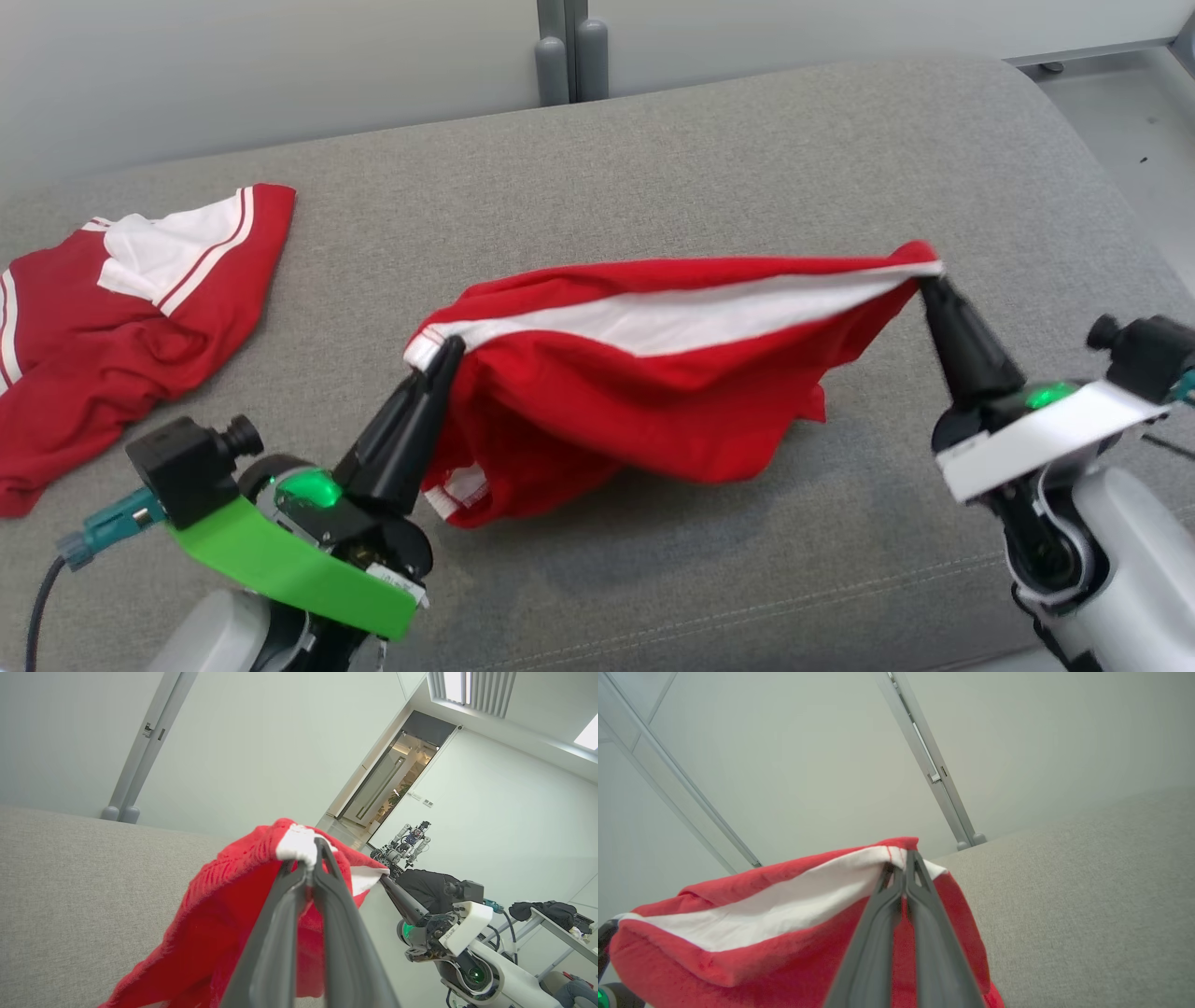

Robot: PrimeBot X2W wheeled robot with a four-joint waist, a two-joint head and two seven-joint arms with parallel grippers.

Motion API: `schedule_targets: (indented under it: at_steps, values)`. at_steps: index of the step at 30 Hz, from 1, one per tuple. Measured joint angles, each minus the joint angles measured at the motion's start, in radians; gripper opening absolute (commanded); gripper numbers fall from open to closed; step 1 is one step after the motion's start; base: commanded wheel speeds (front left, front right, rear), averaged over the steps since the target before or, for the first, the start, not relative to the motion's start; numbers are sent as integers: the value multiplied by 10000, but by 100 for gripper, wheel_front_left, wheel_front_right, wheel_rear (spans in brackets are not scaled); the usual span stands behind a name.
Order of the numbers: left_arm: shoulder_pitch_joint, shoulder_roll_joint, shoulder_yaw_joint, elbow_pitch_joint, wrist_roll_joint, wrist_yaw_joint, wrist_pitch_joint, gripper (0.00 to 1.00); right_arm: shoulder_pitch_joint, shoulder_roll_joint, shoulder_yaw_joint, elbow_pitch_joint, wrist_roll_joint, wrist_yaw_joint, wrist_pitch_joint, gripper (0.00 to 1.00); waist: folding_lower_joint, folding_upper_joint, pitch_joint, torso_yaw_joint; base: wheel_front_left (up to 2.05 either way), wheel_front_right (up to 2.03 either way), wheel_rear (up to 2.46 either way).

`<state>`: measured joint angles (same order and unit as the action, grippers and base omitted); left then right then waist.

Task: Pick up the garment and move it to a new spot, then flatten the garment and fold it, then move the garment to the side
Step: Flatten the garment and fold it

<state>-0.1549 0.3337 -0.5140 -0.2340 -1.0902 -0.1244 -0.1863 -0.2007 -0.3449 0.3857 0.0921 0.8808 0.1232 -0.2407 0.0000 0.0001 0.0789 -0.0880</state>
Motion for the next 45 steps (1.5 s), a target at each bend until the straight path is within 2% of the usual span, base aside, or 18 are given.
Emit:
schedule_targets:
  at_steps: [2,6,10,12,15,16,17,19,20,24,30,35,39,45]
  values:
    - [267,188,-165,-48,-109,0,351,0,452,-240,550,-82,79,0,673,0,1,0,-11,-1,0,0,0]
    - [1124,662,-1097,376,-257,0,1296,0,1640,-445,1653,316,489,0,2286,0,0,0,8,7,0,0,0]
    - [1288,663,-1856,752,-654,0,1977,0,1748,-497,2203,748,510,0,3164,0,0,0,85,29,0,0,0]
    - [360,688,-1854,1507,-627,-2,2468,0,105,-451,2130,1193,42,-17,3522,0,0,0,115,10,0,0,0]
    - [-1935,627,-767,2568,268,21,2364,0,-2852,-360,1411,1613,-1114,-522,3444,0,0,0,36,-27,0,0,0]
    - [-4101,420,453,2872,874,221,1678,0,-5044,-259,516,1653,-1967,-1045,2725,0,1,0,-46,-40,0,0,0]
    - [-5181,234,968,2851,1174,253,1271,0,-6029,-134,21,1578,-2201,-1269,2220,0,1,0,-95,-44,0,0,0]
    - [-6874,-284,1710,2671,1279,293,591,0,-7413,249,-627,1348,-2138,-1524,1538,0,0,0,-202,-39,0,0,0]
    - [-7319,-493,1810,2650,1273,288,391,0,-7714,393,-685,1348,-2105,-1530,1313,0,0,0,-247,-29,0,0,0]
    - [-7113,-744,1244,3189,1267,228,270,0,-7106,640,27,2113,-2006,-1453,1290,0,0,0,-333,64,0,0,0]
    - [-4278,-619,-301,4704,1116,184,746,0,-4601,995,1438,3814,-1726,-953,1977,0,1,0,-50,66,0,0,0]
    - [-2313,-673,-1287,5672,1089,98,897,0,-3096,1009,1864,4746,-1565,-679,2061,0,1,0,310,85,0,0,0]
    - [-1724,-690,-1542,5998,1089,88,729,0,-2536,1124,2023,5041,-1494,-451,1864,0,0,0,595,116,0,0,0]
    - [-1679,-706,-1329,5894,1114,2,-261,0,-2424,1093,2011,5058,-1509,-261,1072,0,0,0,712,105,0,0,0]
